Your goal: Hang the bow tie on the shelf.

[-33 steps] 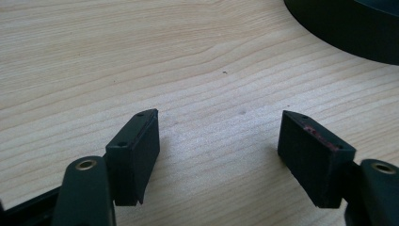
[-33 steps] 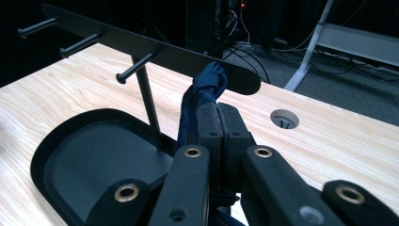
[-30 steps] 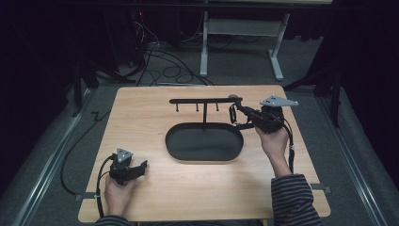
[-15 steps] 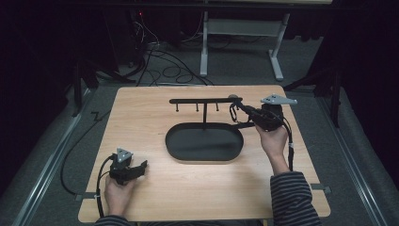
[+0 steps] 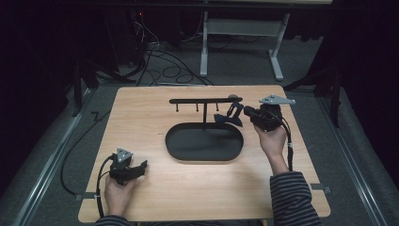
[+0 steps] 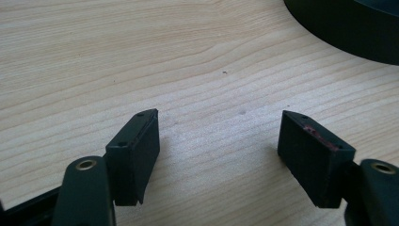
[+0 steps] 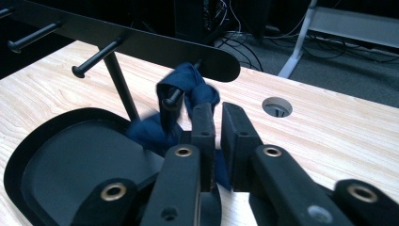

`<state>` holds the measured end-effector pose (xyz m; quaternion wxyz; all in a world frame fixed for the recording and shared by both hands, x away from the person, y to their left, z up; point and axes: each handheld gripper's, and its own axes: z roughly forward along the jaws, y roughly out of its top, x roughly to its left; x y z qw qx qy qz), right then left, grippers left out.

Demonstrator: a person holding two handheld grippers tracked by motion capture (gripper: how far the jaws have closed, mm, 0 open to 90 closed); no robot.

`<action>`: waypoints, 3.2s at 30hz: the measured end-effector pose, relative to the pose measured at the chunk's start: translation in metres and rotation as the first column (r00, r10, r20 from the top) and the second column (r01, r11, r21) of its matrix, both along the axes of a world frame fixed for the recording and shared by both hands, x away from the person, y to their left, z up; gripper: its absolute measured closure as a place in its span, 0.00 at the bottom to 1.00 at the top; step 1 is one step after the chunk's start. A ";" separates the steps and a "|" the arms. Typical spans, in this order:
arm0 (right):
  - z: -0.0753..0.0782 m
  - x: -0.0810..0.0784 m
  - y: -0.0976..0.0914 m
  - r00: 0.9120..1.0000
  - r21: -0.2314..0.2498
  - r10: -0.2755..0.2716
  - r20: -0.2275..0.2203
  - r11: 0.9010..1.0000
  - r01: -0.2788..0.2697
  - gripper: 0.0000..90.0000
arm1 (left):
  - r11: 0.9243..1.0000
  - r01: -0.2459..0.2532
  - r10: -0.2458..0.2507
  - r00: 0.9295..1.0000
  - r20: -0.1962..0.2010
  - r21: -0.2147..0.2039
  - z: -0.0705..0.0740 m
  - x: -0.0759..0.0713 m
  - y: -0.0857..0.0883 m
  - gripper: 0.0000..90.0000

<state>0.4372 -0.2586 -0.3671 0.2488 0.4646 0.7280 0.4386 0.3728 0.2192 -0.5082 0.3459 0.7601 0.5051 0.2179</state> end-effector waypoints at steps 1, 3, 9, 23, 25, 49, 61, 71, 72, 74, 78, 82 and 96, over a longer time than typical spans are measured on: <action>0.000 0.000 0.000 1.000 -0.001 0.000 0.002 1.000 0.000 0.94 | 1.000 0.000 0.000 1.000 0.000 0.000 0.000 0.000 0.000 0.34; 0.001 -0.001 0.000 1.000 0.000 0.000 0.000 1.000 0.000 0.93 | 1.000 0.000 0.000 1.000 0.000 0.000 0.000 0.000 0.000 0.34; 0.006 -0.008 -0.005 1.000 0.016 0.012 0.019 1.000 -0.013 0.80 | 1.000 0.000 0.000 1.000 0.000 0.000 0.000 0.000 0.000 0.34; 0.014 -0.027 -0.021 1.000 0.052 0.013 0.015 0.999 -0.014 0.68 | 1.000 0.000 0.000 1.000 0.000 0.000 0.000 0.000 0.000 0.34; 0.013 -0.028 -0.023 1.000 0.050 0.007 0.013 0.999 -0.007 0.67 | 1.000 0.000 0.000 1.000 0.000 0.000 0.000 0.000 0.000 0.34; 0.008 -0.063 -0.045 0.999 0.077 -0.026 0.023 0.997 0.024 0.63 | 1.000 0.000 0.000 1.000 0.000 0.000 0.000 0.000 0.000 0.34; 0.005 -0.078 -0.054 0.999 0.079 -0.034 0.026 0.996 0.032 0.63 | 1.000 0.000 0.000 1.000 0.000 0.001 0.000 0.000 0.000 0.34; 0.001 -0.091 -0.061 0.998 0.089 -0.047 0.029 0.995 0.045 0.63 | 1.000 0.000 0.000 1.000 0.000 0.001 0.000 0.000 0.000 0.34; 0.000 -0.093 -0.062 0.998 0.088 -0.047 0.032 0.995 0.044 0.63 | 1.000 0.000 0.000 1.000 0.000 0.001 0.000 0.000 0.000 0.34; 0.000 -0.094 -0.062 0.998 0.092 -0.050 0.028 0.995 0.047 0.63 | 1.000 -0.001 0.001 1.000 0.000 0.001 0.000 0.000 0.000 0.34; -0.002 -0.098 -0.064 0.998 0.090 -0.052 0.029 0.995 0.049 0.63 | 1.000 -0.001 0.001 1.000 0.000 0.001 0.000 0.000 0.000 0.34; -0.004 -0.100 -0.065 0.998 0.089 -0.054 0.026 0.995 0.051 0.63 | 1.000 0.000 0.000 1.000 0.000 0.001 0.000 0.000 0.000 0.34; -0.015 -0.110 -0.069 0.998 0.100 -0.065 0.016 0.993 0.064 0.63 | 1.000 -0.001 0.001 1.000 0.000 0.001 0.000 0.000 0.000 0.34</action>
